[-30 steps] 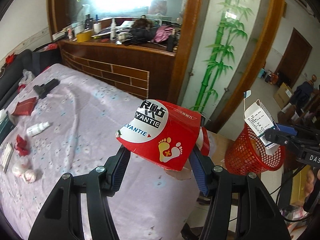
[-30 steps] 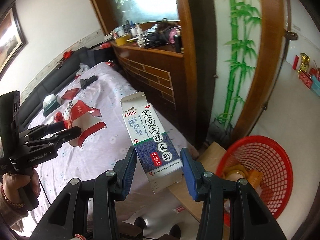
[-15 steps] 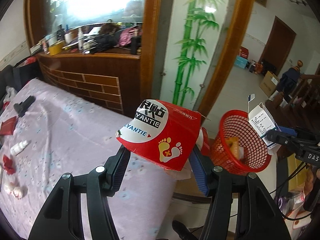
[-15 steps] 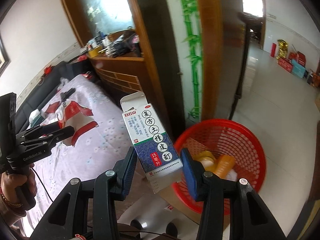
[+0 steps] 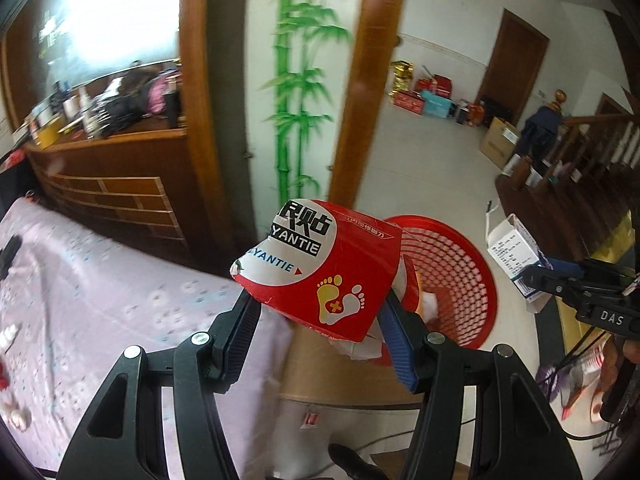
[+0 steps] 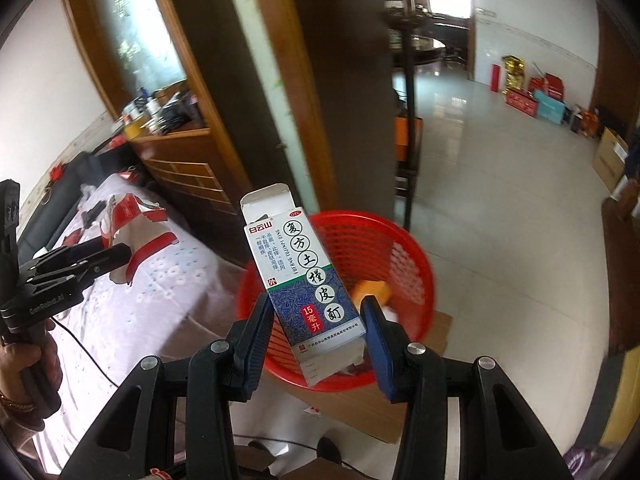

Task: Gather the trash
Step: 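Carry the paper cup and medicine box to the red basket and release both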

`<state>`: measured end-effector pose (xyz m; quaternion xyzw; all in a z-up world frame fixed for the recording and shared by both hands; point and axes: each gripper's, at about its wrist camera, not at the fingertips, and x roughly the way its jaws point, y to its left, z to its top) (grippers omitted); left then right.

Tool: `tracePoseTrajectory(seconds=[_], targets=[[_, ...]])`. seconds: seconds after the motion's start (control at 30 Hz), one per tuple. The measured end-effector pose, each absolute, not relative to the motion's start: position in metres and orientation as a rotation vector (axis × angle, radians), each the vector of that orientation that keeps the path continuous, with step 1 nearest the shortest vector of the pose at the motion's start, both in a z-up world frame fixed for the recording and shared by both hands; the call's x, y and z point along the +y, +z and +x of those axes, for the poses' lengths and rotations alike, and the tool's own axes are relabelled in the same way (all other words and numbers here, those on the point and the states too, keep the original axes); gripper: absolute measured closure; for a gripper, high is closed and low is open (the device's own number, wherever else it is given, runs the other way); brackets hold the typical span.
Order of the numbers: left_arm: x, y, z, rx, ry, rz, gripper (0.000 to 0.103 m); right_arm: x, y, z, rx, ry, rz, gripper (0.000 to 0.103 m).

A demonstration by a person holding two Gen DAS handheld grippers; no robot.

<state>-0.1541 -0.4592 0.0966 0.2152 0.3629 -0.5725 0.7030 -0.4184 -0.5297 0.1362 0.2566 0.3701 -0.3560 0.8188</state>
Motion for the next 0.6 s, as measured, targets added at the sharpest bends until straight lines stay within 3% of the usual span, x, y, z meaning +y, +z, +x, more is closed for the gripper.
tracePoseTrajectory(seconds=[0.6], targets=[[-0.53,0.063,-0.213,0.867,-1.333,0.599,0.041,-0.556,0.133,-0.459,0.759,-0.805,0.621,0.053]])
